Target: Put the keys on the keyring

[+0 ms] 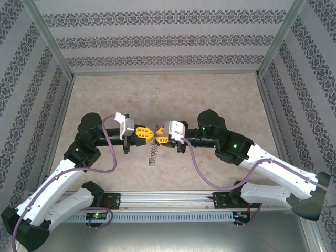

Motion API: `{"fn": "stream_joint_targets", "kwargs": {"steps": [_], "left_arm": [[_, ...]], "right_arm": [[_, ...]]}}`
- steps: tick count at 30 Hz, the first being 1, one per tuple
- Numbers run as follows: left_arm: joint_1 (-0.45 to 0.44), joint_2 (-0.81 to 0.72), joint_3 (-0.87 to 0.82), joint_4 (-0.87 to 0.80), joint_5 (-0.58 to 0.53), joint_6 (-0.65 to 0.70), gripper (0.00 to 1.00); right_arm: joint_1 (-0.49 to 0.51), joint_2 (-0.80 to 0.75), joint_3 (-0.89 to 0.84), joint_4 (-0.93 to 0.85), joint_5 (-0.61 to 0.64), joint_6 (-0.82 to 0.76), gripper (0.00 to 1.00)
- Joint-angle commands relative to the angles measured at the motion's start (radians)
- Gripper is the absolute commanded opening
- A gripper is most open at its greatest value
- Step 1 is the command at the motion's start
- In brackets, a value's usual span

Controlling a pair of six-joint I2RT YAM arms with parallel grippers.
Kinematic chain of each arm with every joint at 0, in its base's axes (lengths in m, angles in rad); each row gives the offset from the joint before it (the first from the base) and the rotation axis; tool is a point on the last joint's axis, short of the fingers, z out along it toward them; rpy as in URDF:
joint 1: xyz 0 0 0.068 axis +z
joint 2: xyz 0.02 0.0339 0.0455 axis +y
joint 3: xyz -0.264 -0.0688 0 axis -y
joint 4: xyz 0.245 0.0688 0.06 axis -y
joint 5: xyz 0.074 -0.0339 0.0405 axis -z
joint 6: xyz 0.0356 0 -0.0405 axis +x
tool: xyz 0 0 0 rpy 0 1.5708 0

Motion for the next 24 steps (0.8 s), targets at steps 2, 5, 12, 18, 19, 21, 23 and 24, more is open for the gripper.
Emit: {"fn": "stream_joint_targets", "kwargs": {"steps": [2,5,12,18,19,21,23,24], "left_arm": [[-0.001,-0.012,0.004,0.061,0.042,-0.004,0.0],[-0.002,-0.009,0.004,0.054,0.041,0.001,0.0],[-0.002,-0.004,0.017,0.02,0.039,0.015,0.0],[-0.001,0.001,0.019,0.015,0.039,0.014,0.0],[-0.003,0.003,0.019,0.016,0.039,0.013,0.0],[-0.003,0.005,0.02,0.016,0.039,0.012,0.0],[-0.003,0.011,0.018,0.015,0.04,0.012,0.0],[-0.003,0.012,0.018,0.016,0.04,0.014,0.0]], "right_arm": [[-0.011,0.019,0.042,0.037,-0.027,0.011,0.13],[-0.011,0.02,0.043,0.036,-0.022,0.007,0.08],[-0.011,0.021,0.039,0.055,-0.034,0.008,0.08],[-0.011,0.024,0.027,0.079,-0.041,0.008,0.15],[-0.011,0.025,0.028,0.082,-0.04,0.008,0.14],[-0.012,0.029,0.03,0.082,-0.035,0.004,0.09],[-0.013,0.03,0.028,0.086,-0.037,0.003,0.05],[-0.013,0.031,0.028,0.091,-0.038,0.003,0.04]]}}
